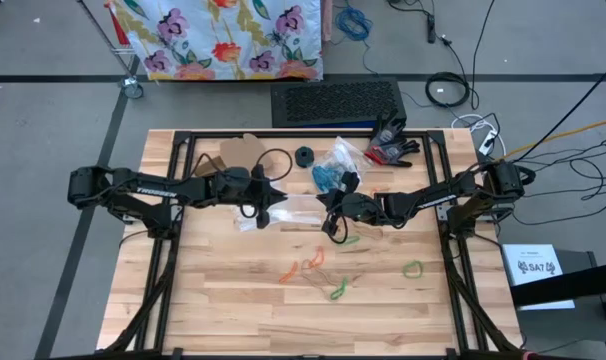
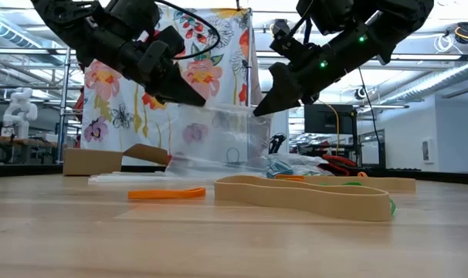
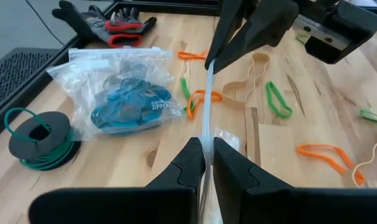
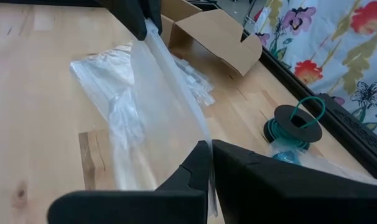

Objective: Sort rubber bands
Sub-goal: Open the transparent zip bag

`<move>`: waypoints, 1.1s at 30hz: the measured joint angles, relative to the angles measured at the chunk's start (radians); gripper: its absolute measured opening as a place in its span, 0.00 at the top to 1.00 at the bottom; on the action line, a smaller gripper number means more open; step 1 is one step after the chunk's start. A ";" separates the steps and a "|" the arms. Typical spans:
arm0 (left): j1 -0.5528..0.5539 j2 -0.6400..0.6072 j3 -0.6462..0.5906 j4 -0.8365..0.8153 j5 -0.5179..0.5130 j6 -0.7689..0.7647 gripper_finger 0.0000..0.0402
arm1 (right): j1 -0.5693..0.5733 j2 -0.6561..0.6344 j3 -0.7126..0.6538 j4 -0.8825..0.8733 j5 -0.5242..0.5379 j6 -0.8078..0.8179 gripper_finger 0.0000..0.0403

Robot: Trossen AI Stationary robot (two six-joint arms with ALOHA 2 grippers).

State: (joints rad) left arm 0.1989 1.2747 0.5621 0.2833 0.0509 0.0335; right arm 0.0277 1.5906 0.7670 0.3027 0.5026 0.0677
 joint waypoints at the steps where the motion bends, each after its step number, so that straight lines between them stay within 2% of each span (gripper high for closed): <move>1: 0.000 0.000 0.000 -0.005 0.000 0.000 0.93 | 0.000 0.000 0.000 0.000 0.000 0.000 1.00; 5: 0.000 0.000 0.000 -0.048 -0.001 -0.001 0.93 | 0.000 0.000 0.000 0.010 -0.018 -0.001 1.00; 9: 0.000 0.000 0.000 -0.101 -0.001 -0.002 0.93 | 0.000 0.000 -0.001 0.029 -0.113 -0.047 0.98; 18: 0.000 0.000 0.000 -0.143 -0.009 -0.001 0.93 | -0.010 0.000 0.066 0.033 -0.154 -0.062 0.77; 23: -0.010 0.000 0.000 -0.116 -0.006 -0.001 0.93 | -0.082 0.024 0.116 0.037 -0.360 -0.091 0.73; 29: -0.016 0.000 0.000 -0.110 0.001 0.008 0.93 | -0.150 0.117 0.237 -0.033 -0.484 -0.132 0.76; 33: -0.016 0.000 0.000 -0.103 0.000 0.022 0.93 | -0.177 0.192 0.337 -0.159 -0.553 -0.138 0.78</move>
State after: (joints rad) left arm 0.1829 1.2743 0.5617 0.1801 0.0513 0.0553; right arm -0.1496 1.7830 1.1037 0.1440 -0.0500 -0.0704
